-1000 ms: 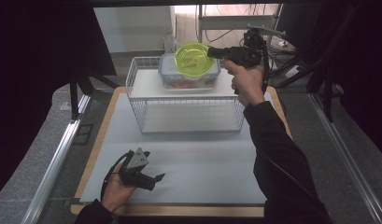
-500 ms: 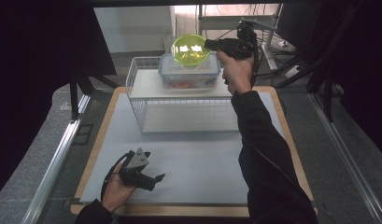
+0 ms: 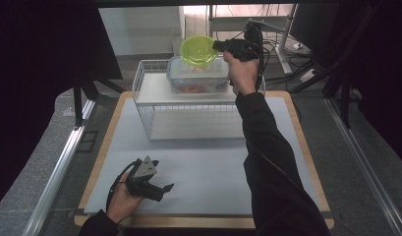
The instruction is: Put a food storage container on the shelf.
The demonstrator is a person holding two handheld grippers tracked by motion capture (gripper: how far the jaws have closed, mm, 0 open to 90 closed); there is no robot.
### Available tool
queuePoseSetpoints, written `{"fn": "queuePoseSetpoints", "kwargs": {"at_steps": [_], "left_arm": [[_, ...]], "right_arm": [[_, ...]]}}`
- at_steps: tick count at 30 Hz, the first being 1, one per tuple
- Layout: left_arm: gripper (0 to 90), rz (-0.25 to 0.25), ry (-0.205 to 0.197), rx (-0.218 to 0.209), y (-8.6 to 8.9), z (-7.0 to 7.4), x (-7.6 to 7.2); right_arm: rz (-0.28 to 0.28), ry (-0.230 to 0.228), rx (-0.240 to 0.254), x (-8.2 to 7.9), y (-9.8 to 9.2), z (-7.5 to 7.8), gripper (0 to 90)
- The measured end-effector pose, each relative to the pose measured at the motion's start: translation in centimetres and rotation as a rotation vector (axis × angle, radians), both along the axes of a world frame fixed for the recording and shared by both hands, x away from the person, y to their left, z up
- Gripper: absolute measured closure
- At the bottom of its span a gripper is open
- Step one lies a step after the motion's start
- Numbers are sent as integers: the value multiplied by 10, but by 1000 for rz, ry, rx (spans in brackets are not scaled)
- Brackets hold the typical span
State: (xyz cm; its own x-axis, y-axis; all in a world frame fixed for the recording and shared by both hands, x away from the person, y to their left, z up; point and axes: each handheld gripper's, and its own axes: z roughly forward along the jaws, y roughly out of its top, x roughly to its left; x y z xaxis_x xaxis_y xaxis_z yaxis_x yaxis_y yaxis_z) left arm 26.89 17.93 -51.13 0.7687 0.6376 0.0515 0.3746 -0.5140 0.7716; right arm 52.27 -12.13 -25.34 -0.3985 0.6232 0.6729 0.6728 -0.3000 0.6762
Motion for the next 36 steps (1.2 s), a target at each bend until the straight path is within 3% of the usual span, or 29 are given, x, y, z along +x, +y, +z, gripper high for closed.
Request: {"fn": "queuePoseSetpoints", "kwargs": {"at_steps": [6, 20, 27, 36], "left_arm": [[44, -3, 3, 5, -1, -1, 0], [44, -8, 8, 9, -2, -1, 0], [44, -9, 6, 10, -2, -1, 0], [44, -8, 7, 9, -2, -1, 0]], "right_arm": [[-22, -12, -29, 3, 2, -2, 745], [-38, -27, -54, 6, 3, -5, 730], [-23, -52, -64, 5, 1, -4, 597], [53, -94, -106, 3, 0, -3, 376]]}}
